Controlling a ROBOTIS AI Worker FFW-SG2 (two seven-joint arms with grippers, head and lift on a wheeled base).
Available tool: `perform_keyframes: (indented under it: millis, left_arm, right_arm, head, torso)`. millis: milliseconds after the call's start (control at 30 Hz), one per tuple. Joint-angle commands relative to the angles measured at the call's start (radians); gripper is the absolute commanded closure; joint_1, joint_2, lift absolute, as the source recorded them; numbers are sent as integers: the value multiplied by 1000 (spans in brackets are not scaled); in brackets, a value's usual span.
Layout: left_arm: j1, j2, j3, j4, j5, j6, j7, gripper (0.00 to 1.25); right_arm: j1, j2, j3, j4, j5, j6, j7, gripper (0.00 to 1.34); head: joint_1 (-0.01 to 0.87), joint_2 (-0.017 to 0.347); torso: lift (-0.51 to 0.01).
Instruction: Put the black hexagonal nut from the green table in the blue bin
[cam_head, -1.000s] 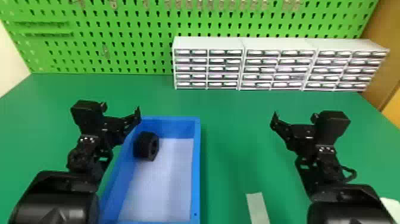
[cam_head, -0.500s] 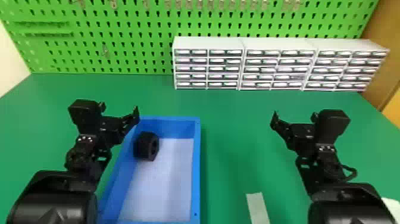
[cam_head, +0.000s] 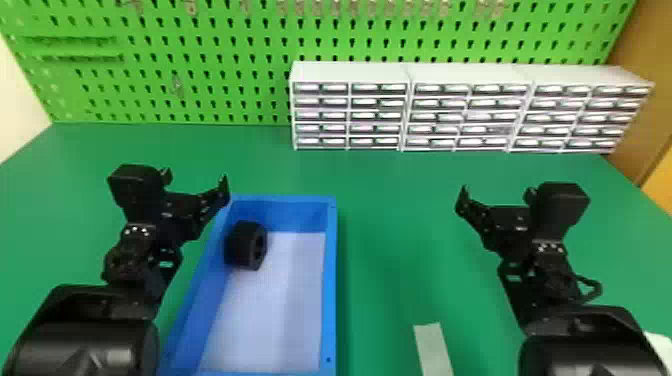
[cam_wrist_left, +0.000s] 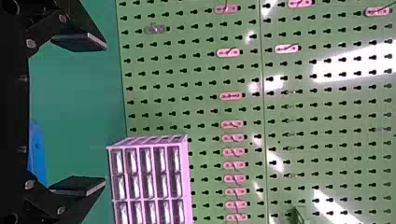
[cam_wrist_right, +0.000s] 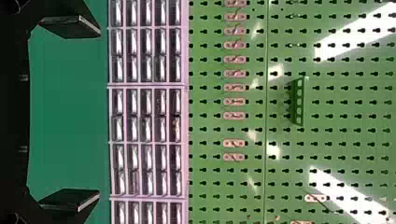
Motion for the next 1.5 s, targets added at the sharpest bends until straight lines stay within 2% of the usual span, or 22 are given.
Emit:
perform_keyframes:
  millis: [0,1467]
  left_arm:
    - [0,0,6,-6,-3,2,0,248]
    - [13,0,15,-22,-3,5,0,249]
  right_arm:
    - [-4,0,-3,-2,2,4,0,93]
    - [-12,2,-6,-17,8,16,0,93]
  head:
    - [686,52]
    - [686,52]
  torso:
    - [-97]
    - [-97]
